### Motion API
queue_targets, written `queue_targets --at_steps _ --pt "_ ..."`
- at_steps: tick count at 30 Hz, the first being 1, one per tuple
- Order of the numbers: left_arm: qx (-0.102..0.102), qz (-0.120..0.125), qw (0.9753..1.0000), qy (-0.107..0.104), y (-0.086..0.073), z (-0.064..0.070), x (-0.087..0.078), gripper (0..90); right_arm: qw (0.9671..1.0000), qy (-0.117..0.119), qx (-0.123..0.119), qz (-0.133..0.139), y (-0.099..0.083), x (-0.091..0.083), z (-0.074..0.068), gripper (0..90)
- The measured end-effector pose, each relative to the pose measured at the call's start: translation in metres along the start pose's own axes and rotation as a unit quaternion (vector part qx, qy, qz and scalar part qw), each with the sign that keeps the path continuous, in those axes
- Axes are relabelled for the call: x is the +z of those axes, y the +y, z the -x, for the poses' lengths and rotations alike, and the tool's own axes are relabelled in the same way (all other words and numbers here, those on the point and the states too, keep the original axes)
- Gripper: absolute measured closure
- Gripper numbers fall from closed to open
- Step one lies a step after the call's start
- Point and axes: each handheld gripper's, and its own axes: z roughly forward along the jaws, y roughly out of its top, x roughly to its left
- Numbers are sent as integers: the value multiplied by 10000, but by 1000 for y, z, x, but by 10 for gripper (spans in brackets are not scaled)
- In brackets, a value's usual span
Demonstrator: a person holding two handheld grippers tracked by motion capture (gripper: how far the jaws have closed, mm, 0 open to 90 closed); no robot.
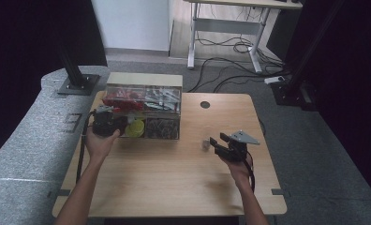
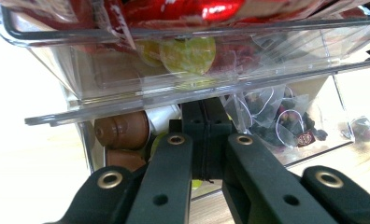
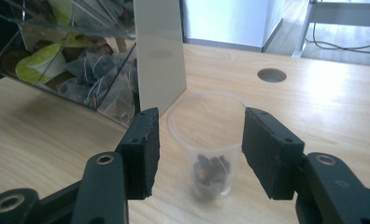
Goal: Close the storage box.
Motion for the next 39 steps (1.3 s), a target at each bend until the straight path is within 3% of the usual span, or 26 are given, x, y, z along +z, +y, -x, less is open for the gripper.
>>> queue_targets --at_steps 39 --pt "-66 -71 9999 -79 -17 -1 2 900 9999 -73 31 -126 -17 -16 8 460"
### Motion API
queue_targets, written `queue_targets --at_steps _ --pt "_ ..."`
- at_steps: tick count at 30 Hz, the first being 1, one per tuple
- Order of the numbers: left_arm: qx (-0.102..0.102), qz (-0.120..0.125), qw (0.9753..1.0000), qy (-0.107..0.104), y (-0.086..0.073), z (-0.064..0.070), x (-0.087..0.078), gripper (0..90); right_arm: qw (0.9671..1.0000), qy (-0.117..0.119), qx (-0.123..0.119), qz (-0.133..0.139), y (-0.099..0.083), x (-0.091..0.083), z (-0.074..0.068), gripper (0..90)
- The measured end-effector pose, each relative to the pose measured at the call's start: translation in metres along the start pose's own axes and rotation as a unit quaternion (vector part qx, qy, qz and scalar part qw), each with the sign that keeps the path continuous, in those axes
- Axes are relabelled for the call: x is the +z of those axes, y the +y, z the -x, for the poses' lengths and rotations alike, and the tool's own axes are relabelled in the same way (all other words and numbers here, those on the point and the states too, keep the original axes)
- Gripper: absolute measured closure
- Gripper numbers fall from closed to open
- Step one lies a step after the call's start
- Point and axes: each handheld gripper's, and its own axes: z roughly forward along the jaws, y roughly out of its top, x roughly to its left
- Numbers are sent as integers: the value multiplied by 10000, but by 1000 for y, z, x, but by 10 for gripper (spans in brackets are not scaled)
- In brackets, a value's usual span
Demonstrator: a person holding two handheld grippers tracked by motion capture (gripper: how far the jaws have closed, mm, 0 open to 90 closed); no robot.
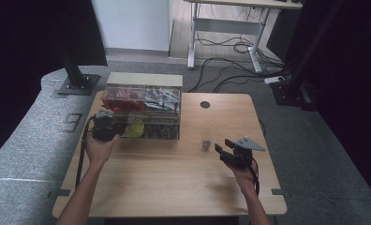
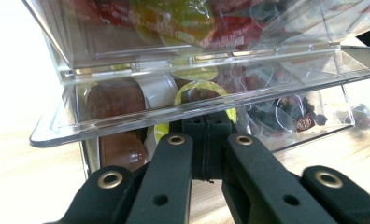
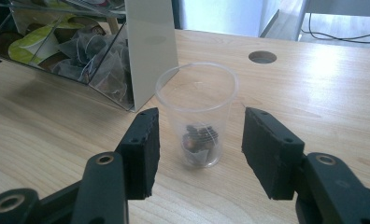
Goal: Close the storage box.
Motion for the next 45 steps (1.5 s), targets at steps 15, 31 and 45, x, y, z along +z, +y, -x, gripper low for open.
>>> queue_targets --at_steps 15,31,45 --pt "-72 -125 9999 -84 -20 -2 5 900 10000 7 -56 -78 -4 0 -3 460" --pt "-141 -346 9991 -185 -40 -4 15 900 9999 -3 -47 -94 -7 -1 -3 460" --pt "-213 -539 9978 -313 -54 -5 23 900 9999 -7 -43 -117 -8 0 -3 460"
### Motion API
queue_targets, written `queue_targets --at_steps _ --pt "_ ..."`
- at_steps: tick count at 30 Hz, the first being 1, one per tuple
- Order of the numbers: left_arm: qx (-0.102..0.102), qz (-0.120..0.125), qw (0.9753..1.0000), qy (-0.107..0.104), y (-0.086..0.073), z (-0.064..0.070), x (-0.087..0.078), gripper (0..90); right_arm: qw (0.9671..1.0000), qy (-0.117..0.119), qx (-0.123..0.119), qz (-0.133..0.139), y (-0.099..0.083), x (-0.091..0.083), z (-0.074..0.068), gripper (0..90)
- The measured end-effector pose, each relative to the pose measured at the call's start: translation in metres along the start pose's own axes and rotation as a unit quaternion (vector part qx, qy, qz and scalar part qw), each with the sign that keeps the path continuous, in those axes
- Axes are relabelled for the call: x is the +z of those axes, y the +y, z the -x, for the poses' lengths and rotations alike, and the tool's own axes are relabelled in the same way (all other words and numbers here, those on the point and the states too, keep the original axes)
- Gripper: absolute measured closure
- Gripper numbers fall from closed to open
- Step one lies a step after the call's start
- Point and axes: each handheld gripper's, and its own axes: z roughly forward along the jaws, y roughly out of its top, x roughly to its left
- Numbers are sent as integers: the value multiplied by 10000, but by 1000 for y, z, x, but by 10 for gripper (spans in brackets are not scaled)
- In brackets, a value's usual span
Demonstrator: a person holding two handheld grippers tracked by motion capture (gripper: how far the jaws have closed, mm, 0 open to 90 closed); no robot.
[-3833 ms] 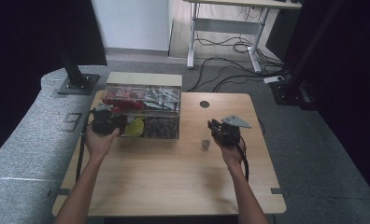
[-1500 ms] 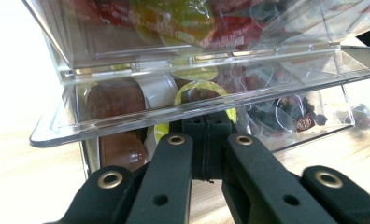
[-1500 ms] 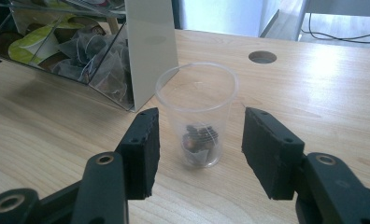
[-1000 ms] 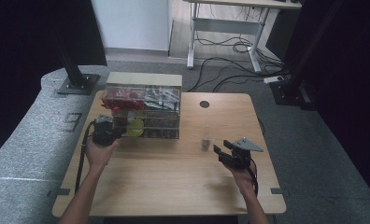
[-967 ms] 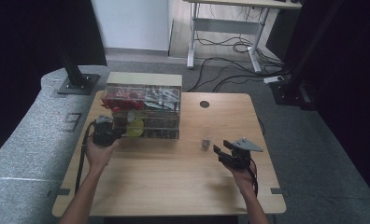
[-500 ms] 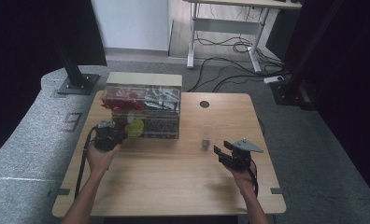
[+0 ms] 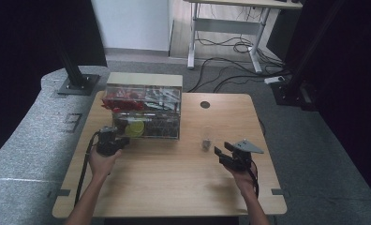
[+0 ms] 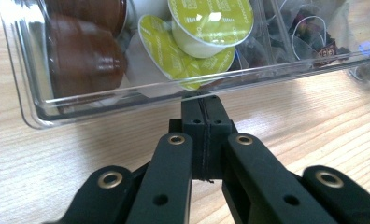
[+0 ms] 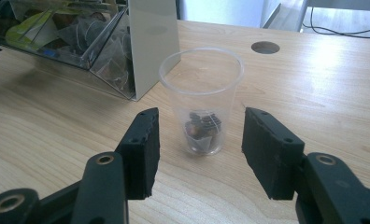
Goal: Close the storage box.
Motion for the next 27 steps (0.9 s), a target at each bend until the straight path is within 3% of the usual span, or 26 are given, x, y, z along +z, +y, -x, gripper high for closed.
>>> queue_targets --at_steps 13,22,27 --pt "19 1 10000 -1 -3 1 2 900 10000 -6 -4 -30 -1 1 1 460" --pt "141 26 9998 -159 -16 7 -3 873 10000 -12 2 -26 -3 -2 0 460" --pt "248 -25 9993 -263 -30 14 -3 763 10000 0 60 -43 -10 -6 2 456"
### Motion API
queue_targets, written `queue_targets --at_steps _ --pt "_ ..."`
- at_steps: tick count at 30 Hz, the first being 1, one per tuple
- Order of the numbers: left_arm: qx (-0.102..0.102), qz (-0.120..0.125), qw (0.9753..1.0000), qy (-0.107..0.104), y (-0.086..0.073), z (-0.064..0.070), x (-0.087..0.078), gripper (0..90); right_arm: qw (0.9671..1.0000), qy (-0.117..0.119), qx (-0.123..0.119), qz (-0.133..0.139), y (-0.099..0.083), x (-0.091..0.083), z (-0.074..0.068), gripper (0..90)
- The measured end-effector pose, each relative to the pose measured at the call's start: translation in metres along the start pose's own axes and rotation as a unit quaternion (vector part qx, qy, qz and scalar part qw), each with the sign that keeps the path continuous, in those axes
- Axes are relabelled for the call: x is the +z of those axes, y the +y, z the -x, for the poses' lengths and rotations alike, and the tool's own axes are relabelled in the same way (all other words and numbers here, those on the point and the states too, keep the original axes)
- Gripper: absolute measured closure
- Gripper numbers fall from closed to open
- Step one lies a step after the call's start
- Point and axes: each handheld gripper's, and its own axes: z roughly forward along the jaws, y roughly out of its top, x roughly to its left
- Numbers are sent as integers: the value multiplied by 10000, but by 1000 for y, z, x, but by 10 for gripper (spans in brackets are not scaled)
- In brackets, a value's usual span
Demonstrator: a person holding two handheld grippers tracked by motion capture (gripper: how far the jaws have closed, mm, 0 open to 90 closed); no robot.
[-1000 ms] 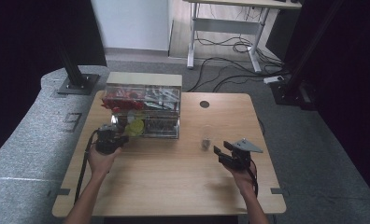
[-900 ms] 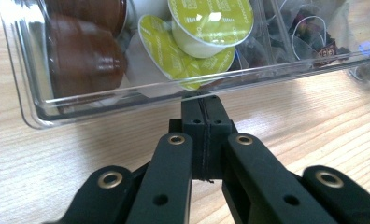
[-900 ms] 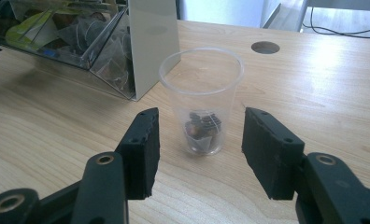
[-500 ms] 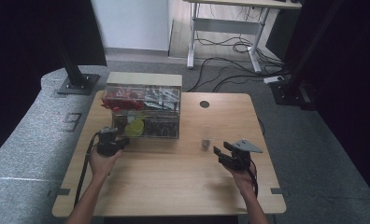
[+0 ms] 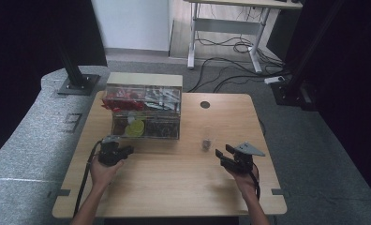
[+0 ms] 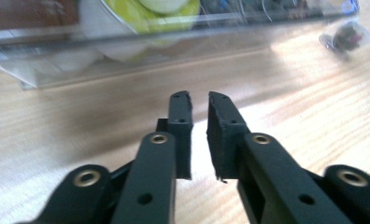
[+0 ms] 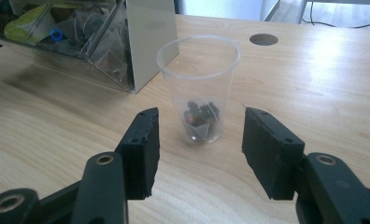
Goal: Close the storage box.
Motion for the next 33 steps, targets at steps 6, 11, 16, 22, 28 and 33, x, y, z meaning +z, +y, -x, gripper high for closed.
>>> queue_targets --at_steps 6,11,16,22,28,33 --pt "54 -124 9999 -100 -16 7 5 652 10000 0 -57 24 -9 -8 -3 393" --pt "271 -241 9993 -102 -33 20 9 566 9999 -48 -139 -64 -21 -12 -3 348" --pt "441 -428 9981 -1 -46 27 12 499 9997 -129 -51 -203 -36 -15 2 330" --pt "623 -332 9974 164 -59 31 4 477 9989 -255 -92 -384 -49 -15 8 329" --pt "618 -201 9977 217 -64 32 3 477 9964 -306 -140 -778 -62 -5 8 324" --pt "619 -205 9976 239 -63 33 4 460 9952 -334 -165 -904 -62 -2 7 320"
